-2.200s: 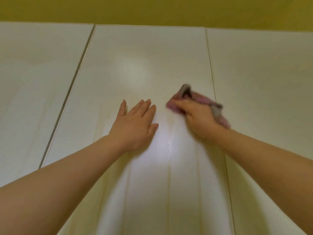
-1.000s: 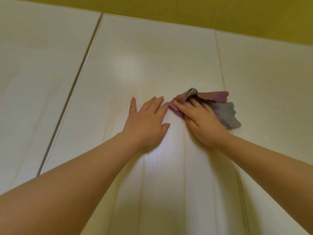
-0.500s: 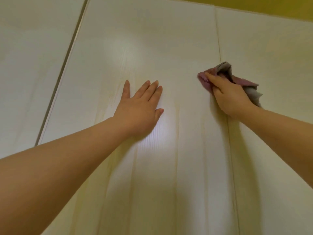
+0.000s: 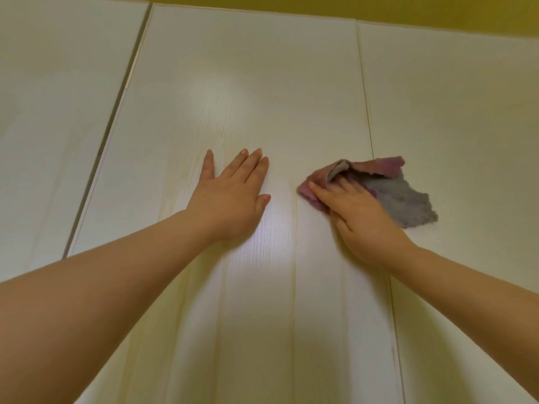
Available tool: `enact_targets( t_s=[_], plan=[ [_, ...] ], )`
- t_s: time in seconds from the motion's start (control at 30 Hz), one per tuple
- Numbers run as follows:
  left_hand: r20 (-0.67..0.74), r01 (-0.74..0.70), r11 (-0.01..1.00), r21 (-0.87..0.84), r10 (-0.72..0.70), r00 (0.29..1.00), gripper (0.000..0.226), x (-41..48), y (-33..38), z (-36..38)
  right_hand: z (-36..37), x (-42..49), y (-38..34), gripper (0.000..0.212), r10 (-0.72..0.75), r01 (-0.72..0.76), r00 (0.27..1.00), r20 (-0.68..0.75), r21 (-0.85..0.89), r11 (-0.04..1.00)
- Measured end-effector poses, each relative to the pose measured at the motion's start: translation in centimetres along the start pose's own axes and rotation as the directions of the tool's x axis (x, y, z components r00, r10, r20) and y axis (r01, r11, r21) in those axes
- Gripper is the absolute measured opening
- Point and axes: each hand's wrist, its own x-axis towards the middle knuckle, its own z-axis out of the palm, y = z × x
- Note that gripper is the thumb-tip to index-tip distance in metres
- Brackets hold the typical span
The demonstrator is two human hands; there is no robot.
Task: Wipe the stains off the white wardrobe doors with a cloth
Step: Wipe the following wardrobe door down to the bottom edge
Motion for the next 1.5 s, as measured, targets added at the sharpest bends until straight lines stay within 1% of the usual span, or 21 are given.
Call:
enact_targets(
  t_s=[0.07, 0.13, 0.17, 0.2, 0.3, 0.33, 0.47, 0.57, 0.63, 0.7, 0.77, 0.87, 0.93, 1.0, 1.1, 1.2, 1.23, 1.3, 1.37, 1.43, 1.5],
  plan=[
    [0.008, 0.004, 1.000, 0.001, -0.004, 1.000, 0.059, -0.1, 0.2, 0.0, -1.1, 0.4, 0.8, 0.049, 0.054, -0.053, 0.999, -0.004, 0.099, 0.994],
    [0.023, 0.007, 1.000, 0.008, -0.007, 1.000, 0.058, -0.2, 0.5, 0.0, -1.5, 1.8, 1.9, 0.045, 0.281, -0.247, 0.953, -0.115, 0.243, 0.938],
    [0.023, 0.011, 1.000, 0.014, -0.011, 1.000, 0.058, -0.1, 0.4, -0.1, -1.3, 2.5, 1.4, 0.045, 0.344, -0.311, 0.928, -0.146, 0.209, 0.927],
    [0.025, 0.010, 1.000, 0.016, -0.011, 1.000, 0.059, 0.0, 0.5, -0.2, -0.8, 2.7, 0.2, 0.047, 0.312, -0.298, 0.939, -0.144, 0.114, 0.948],
    [0.039, 0.005, 0.999, 0.034, -0.006, 0.999, 0.059, -0.1, 0.1, -0.4, 1.6, 1.6, -2.0, 0.062, -0.065, 0.065, 0.997, -0.034, 0.004, 0.998],
    [0.042, 0.006, 0.999, 0.035, -0.007, 0.999, 0.059, 0.0, 0.1, -0.4, 1.3, 1.7, -1.6, 0.062, -0.100, 0.100, 0.995, -0.030, -0.001, 0.995],
    [0.048, 0.018, 0.999, 0.029, -0.019, 0.999, 0.059, 0.0, 0.2, -0.6, -0.2, 4.2, -0.4, 0.050, 0.225, -0.211, 0.957, -0.186, 0.090, 0.973],
    [0.026, 0.034, 0.998, 0.052, -0.035, 0.999, 0.059, -0.1, 0.4, -0.5, 1.1, 3.3, -2.1, 0.049, 0.022, -0.018, 0.997, -0.076, 0.061, 0.998],
    [0.010, 0.048, 0.996, 0.072, -0.049, 0.999, 0.059, -0.3, 0.5, -0.2, 0.7, 2.7, -1.8, 0.047, -0.092, 0.097, 0.995, -0.042, 0.130, 0.987],
    [0.008, 0.066, 0.995, 0.079, -0.067, 0.998, 0.059, -0.5, 0.4, 0.0, 0.0, 3.2, -1.2, 0.046, 0.035, -0.008, 0.991, -0.126, 0.211, 0.977],
    [-0.002, 0.089, 0.994, 0.060, -0.089, 0.996, 0.059, -0.7, 0.4, 0.1, 0.7, 3.3, -1.8, 0.052, 0.169, -0.140, 0.969, -0.181, 0.162, 0.977],
    [-0.064, 0.066, 0.994, 0.082, -0.061, 0.996, 0.060, -0.9, 0.3, 0.0, 2.9, 2.1, -3.6, 0.049, -0.016, 0.022, 0.997, -0.073, 0.082, 0.996],
    [-0.116, 0.055, 0.996, 0.068, -0.047, 0.992, 0.063, -1.0, 0.1, 0.2, 2.1, 1.9, -3.8, 0.043, -0.093, 0.094, 0.996, -0.016, 0.226, 0.970],
    [-0.185, 0.080, 0.996, -0.035, -0.085, 0.979, 0.064, -1.0, -0.9, 0.4, 0.6, 3.1, -3.2, 0.037, 0.025, 0.008, 0.997, -0.075, 0.409, 0.913],
    [-0.326, 0.078, 0.982, -0.174, -0.132, 0.936, 0.059, -1.0, -3.3, 0.6, -0.4, 5.8, -2.2, 0.050, 0.194, -0.162, 0.977, -0.095, 0.268, 0.950],
    [-0.438, 0.043, 0.983, -0.179, -0.119, 0.891, 0.066, -1.0, -6.1, 0.7, 0.6, 7.4, -4.5, 0.063, 0.368, -0.344, 0.915, -0.166, 0.158, 0.926],
    [-0.453, 0.037, 0.984, -0.176, -0.114, 0.884, 0.067, -1.1, -7.2, 0.8, 1.6, 7.6, -6.6, 0.063, 0.365, -0.344, 0.917, -0.164, 0.141, 0.928],
    [-0.459, 0.025, 0.987, -0.161, -0.097, 0.883, 0.065, -1.2, -9.2, 1.1, 4.1, 7.5, -9.6, 0.059, 0.169, -0.150, 0.975, -0.142, 0.137, 0.979],
    [-0.442, 0.027, 0.989, -0.147, -0.090, 0.893, 0.061, -1.5, -11.7, 1.4, 4.7, 8.4, -11.1, 0.052, 0.054, -0.023, 0.993, -0.109, 0.267, 0.963],
    [-0.412, 0.039, 0.991, -0.130, -0.090, 0.907, 0.059, -1.8, -13.4, 1.7, 3.1, 10.4, -10.4, 0.047, 0.171, -0.106, 0.978, -0.116, 0.432, 0.896],
    [-0.386, 0.052, 0.994, -0.098, -0.086, 0.919, 0.061, -2.3, -15.4, 1.9, 2.4, 12.9, -9.9, 0.046, 0.415, -0.295, 0.895, -0.165, 0.480, 0.826]
  ],
)
